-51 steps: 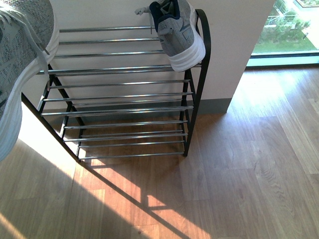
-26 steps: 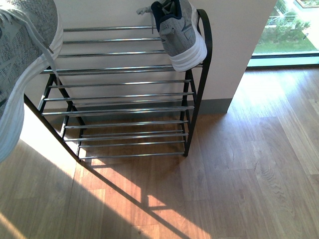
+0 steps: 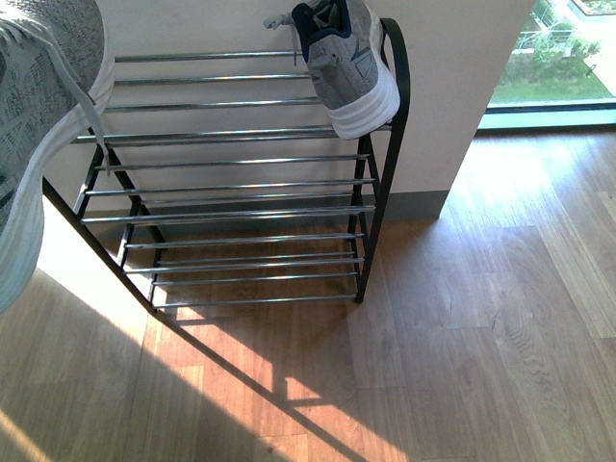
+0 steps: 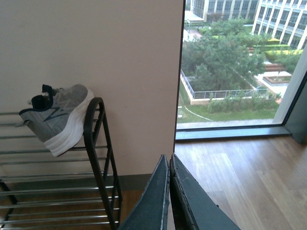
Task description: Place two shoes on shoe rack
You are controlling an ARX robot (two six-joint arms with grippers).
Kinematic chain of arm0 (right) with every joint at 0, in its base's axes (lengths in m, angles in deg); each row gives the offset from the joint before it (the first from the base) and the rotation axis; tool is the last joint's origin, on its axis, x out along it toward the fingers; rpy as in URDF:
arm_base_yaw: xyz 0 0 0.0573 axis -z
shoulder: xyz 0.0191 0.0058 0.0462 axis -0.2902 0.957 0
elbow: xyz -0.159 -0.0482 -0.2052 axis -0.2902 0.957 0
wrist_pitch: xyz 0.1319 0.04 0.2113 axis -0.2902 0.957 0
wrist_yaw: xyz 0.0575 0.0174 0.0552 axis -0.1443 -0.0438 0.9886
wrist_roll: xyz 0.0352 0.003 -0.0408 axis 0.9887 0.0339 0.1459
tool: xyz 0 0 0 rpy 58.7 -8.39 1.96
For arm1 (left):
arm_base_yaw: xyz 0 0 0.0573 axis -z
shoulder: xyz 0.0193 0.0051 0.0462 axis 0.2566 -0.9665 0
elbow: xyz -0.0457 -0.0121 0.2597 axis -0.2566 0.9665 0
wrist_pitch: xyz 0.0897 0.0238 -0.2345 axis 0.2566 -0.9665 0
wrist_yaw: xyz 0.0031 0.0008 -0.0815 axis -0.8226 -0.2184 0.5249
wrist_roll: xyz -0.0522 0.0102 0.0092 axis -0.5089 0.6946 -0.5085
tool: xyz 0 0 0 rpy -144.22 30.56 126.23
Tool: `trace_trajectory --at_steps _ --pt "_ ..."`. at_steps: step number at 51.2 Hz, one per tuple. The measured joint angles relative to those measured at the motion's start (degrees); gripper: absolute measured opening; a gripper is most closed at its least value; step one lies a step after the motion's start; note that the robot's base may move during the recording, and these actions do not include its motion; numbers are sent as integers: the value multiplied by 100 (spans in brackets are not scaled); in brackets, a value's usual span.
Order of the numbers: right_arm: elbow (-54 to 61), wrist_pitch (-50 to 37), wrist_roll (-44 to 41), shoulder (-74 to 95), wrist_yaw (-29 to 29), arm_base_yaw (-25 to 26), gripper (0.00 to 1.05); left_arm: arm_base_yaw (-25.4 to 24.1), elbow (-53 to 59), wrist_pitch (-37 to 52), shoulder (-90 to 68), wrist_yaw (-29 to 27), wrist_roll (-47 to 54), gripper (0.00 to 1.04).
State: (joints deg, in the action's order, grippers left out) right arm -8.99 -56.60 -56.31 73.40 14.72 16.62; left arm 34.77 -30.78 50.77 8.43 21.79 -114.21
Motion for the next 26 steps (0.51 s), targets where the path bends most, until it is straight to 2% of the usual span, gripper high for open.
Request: trace_trajectory --at_steps 26 --pt "0 1032 0 -1060 2 7 1 0 0 0 0 2 0 2"
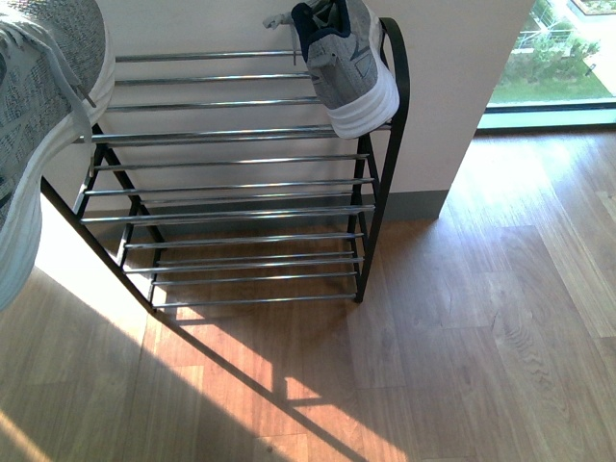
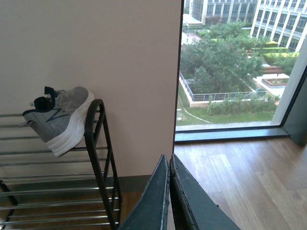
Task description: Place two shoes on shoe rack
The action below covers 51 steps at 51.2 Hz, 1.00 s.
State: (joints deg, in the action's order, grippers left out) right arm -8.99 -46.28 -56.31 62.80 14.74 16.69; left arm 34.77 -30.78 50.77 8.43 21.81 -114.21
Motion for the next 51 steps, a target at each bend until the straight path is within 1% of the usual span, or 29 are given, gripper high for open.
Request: trace_trajectory --at_steps 8,12,15,32,36,37,39,40,43,47,48,51 --pt "0 162 0 -157 0 0 1 0 0 0 0 2 0 2" --pt "-2 789 0 -619 15 0 1 0 0 0 0 2 -2 2" --pt "-2 1106 0 -960 -9 2 1 0 0 0 0 4 0 2" --pt "-2 1176 -2 -1141 0 4 2 0 0 0 0 2 0 2" --pt "-2 1176 0 -1143 2 4 18 0 0 0 0 4 -2 2" --pt "-2 1176 -2 -1143 2 4 24 13 0 28 -11 -83 24 2" --pt "-2 1176 0 -1143 2 4 31 42 -22 114 -107 -367 136 2" --pt "-2 1176 -2 -1143 4 4 36 42 -70 105 -160 -378 153 2" --pt "-2 1176 -2 -1145 2 4 48 -9 -380 59 -514 -146 308 2" --pt "-2 1176 -2 -1145 2 4 64 -162 -981 162 -1204 339 605 2" --pt "-2 1176 0 -1145 2 4 69 -221 -1224 190 -1462 496 684 2" --pt "-2 1176 -2 -1145 0 4 80 -321 -1746 192 -1985 859 688 2"
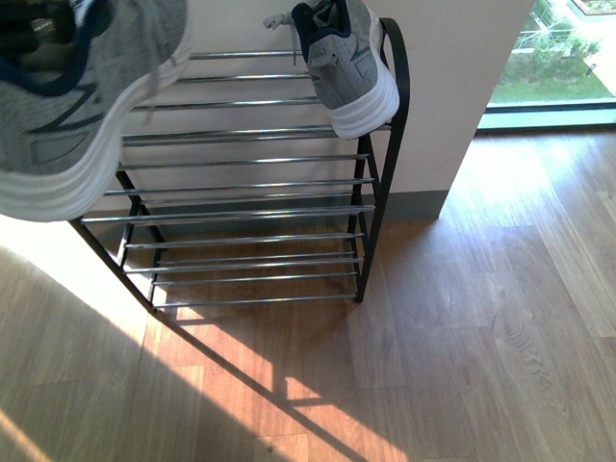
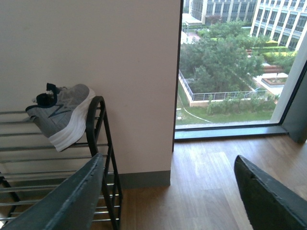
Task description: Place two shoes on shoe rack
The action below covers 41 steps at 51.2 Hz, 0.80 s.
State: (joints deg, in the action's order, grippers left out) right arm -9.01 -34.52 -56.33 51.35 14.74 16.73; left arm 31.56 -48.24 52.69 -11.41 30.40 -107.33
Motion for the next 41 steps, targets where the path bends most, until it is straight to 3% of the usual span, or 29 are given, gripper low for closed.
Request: trace_trajectory --at_steps 7,18,41 --pt "0 0 2 -2 2 0 97 -83 -1115 55 -1134 824 -302 2" --pt "0 0 2 -2 2 0 96 -2 -3180 -173 -3040 1397 -1364 2" --pt "0 0 2 -2 2 0 96 284 -6461 -1598 -5501 1722 -2297 2"
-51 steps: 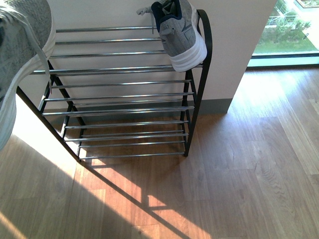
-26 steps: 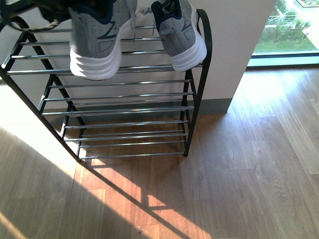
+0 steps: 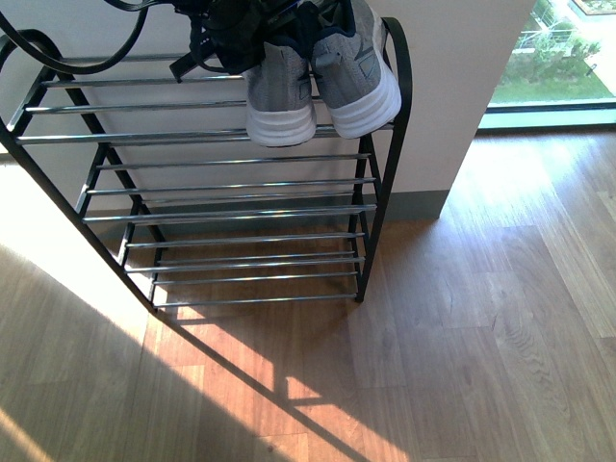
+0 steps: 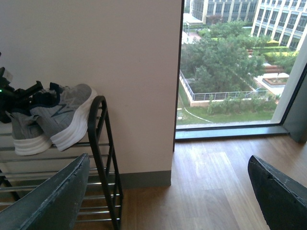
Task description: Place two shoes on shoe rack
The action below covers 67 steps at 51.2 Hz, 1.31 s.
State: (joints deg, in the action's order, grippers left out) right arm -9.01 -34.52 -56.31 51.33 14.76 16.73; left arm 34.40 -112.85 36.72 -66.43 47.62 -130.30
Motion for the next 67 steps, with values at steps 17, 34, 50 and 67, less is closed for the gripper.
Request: trace_trajectory --at_steps 17,34,50,67 --pt "0 0 0 0 0 0 96 92 649 317 743 -741 463 60" --pt "0 0 0 0 0 0 96 96 3576 1228 3497 -2415 1469 95" --pt "0 0 0 0 0 0 96 601 6747 1530 6728 -3912 2573 95" --pt "0 0 0 -2 -11 0 96 46 8666 4666 7707 -1355 3860 61"
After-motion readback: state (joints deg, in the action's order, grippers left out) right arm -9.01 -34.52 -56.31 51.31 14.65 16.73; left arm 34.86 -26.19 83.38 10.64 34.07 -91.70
